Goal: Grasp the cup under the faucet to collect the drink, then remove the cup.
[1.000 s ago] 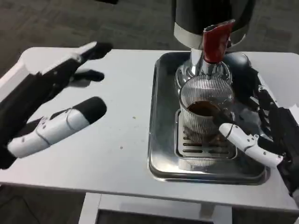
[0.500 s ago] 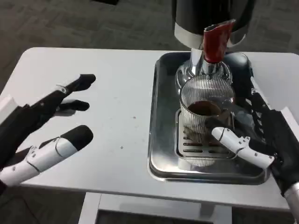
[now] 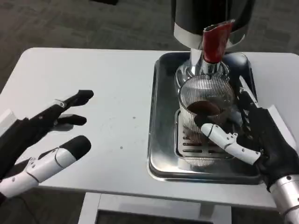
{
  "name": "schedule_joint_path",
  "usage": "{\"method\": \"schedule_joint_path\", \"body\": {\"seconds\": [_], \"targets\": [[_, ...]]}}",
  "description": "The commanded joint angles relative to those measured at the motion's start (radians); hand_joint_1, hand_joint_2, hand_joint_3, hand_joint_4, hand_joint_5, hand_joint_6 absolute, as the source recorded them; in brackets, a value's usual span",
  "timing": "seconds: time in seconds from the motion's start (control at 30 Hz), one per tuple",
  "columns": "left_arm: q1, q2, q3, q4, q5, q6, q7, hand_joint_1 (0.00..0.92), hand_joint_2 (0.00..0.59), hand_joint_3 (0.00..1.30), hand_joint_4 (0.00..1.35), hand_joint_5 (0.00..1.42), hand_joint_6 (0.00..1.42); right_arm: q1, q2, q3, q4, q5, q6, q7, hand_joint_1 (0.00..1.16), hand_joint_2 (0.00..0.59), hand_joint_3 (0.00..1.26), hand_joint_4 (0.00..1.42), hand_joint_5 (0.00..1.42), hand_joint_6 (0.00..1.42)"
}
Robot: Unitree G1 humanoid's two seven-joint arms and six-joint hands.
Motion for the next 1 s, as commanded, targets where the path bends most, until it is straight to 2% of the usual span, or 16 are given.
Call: {"method": "schedule_joint_path", "body": {"seconds": [0.03,0.37,0.6,1.0], "targets": [[0.025,0.000,0.007,0.003,0.005,-0.007,0.010,0.085,0.131,0.15,0.11,0.24,0.24,-0.015,0.013,0.021,0.033,-0.007,-0.031,-0.013,0.60,0.224,0.00,0.00,0.04,0.16],[0.025,0.003,0.003,0.020,0.007,-0.006,0.011,0.088,0.137,0.16,0.12,0.25,0.24,-0.034,0.013,0.035,0.072,-0.011,-0.050,-0.026,0.60,0.224,0.00,0.00,0.05,0.16],[0.029,0.008,0.002,0.029,0.009,-0.006,0.006,0.090,0.139,0.17,0.14,0.25,0.24,-0.033,0.015,0.045,0.102,-0.015,-0.087,-0.040,0.60,0.224,0.00,0.00,0.08,0.17],[0.031,0.022,0.009,0.038,0.003,-0.004,-0.001,0.092,0.144,0.19,0.16,0.27,0.24,-0.032,0.027,0.078,0.123,-0.068,-0.090,-0.079,0.66,0.208,0.00,0.03,0.18,0.28]]}}
